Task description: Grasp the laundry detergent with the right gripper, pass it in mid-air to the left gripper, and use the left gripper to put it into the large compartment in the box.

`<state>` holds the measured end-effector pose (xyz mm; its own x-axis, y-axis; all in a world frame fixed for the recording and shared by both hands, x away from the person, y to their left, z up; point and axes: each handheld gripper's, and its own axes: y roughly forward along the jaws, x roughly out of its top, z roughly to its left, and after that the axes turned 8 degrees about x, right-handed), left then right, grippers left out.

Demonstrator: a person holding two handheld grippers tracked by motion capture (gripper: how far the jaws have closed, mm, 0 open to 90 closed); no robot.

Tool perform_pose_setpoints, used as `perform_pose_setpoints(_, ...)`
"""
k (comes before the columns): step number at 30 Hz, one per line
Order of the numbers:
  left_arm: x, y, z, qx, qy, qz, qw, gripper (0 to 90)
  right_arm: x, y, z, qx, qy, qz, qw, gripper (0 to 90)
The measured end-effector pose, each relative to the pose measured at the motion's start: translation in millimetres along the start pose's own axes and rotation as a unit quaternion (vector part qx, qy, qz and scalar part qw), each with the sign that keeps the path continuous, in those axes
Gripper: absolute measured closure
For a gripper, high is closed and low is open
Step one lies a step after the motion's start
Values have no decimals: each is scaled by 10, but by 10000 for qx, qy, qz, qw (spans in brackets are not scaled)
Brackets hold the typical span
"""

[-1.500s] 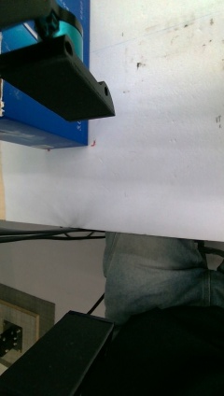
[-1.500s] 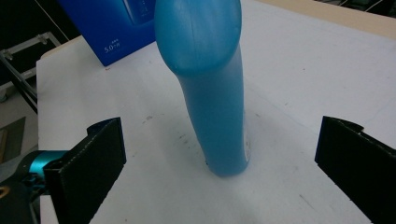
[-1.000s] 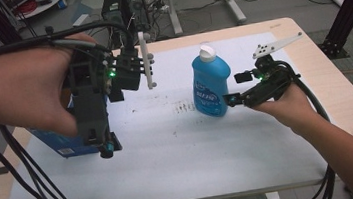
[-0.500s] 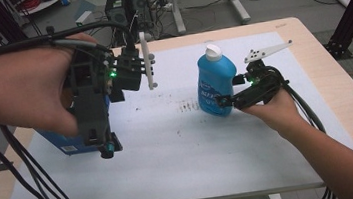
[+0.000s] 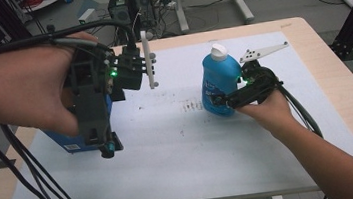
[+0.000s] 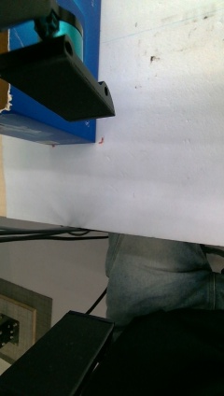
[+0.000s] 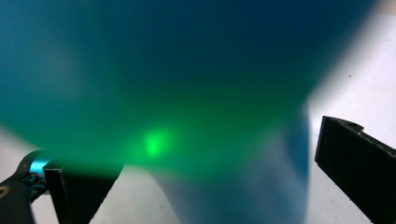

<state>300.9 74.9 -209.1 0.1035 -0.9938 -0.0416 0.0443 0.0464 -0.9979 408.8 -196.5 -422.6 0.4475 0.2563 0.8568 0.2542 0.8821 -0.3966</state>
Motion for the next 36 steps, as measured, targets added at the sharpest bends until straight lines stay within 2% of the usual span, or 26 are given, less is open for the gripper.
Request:
perform_pose_setpoints(4,-12,2,6,-4,-12,2,10000,17,12,48,2,-61,-9,11,10000,11)
perform_pose_setpoints(9,-27,11,23,-2,-32,-1,10000,17,9,43,-16,-239,-74,1,9997,71)
perform_pose_setpoints(11,-27,11,27,-4,-14,4,10000,17,9,42,-17,-238,-72,-6,9997,82)
perform_pose_setpoints(13,-24,16,29,-12,-38,-10,10000,17,12,38,-11,-228,-94,-20,9997,142)
perform_pose_setpoints(31,-14,26,48,-20,-5,0,10000,17,9,48,-7,-270,-205,-20,9994,185)
perform_pose_setpoints(33,-12,27,49,-21,-9,11,10000,17,6,40,-8,-223,-265,-12,9994,258)
perform_pose_setpoints(36,-8,29,48,-30,-28,13,10000,17,11,40,-6,-213,-295,-49,9993,258)
